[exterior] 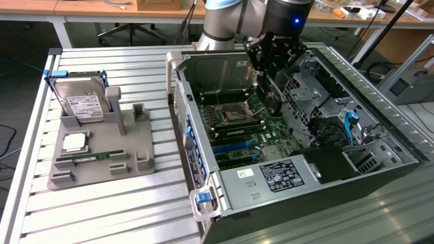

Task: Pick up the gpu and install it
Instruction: 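Insert the gpu into the slot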

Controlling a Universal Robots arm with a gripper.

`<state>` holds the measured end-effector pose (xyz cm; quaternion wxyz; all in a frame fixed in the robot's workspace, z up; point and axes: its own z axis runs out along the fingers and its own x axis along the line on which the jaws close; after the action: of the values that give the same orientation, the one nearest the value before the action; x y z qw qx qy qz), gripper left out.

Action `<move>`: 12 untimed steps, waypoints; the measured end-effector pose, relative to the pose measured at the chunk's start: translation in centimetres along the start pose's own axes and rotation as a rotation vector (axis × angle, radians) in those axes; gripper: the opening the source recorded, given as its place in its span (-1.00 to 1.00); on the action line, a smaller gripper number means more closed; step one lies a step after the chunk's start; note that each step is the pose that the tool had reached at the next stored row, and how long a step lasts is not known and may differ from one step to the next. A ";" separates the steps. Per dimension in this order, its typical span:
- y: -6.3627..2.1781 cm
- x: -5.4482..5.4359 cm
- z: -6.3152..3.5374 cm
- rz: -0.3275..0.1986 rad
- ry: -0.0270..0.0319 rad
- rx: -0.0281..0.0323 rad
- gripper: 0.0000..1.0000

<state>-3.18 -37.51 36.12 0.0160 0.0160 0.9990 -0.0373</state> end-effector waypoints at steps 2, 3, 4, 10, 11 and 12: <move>0.00 0.0 0.00 -0.012 -0.0009 -0.0005 -0.47; 0.00 0.0 0.00 -0.016 -0.0012 -0.0006 -0.47; 0.00 0.0 0.00 -0.022 -0.0016 -0.0008 -0.47; 0.00 0.0 0.01 -0.045 -0.0034 -0.0016 -0.47; 0.00 0.0 0.01 -0.048 -0.0036 -0.0017 -0.47; 0.00 0.0 0.01 -0.051 -0.0038 -0.0018 -0.47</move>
<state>-3.18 -37.51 36.11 0.0169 -0.0093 0.9991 -0.0369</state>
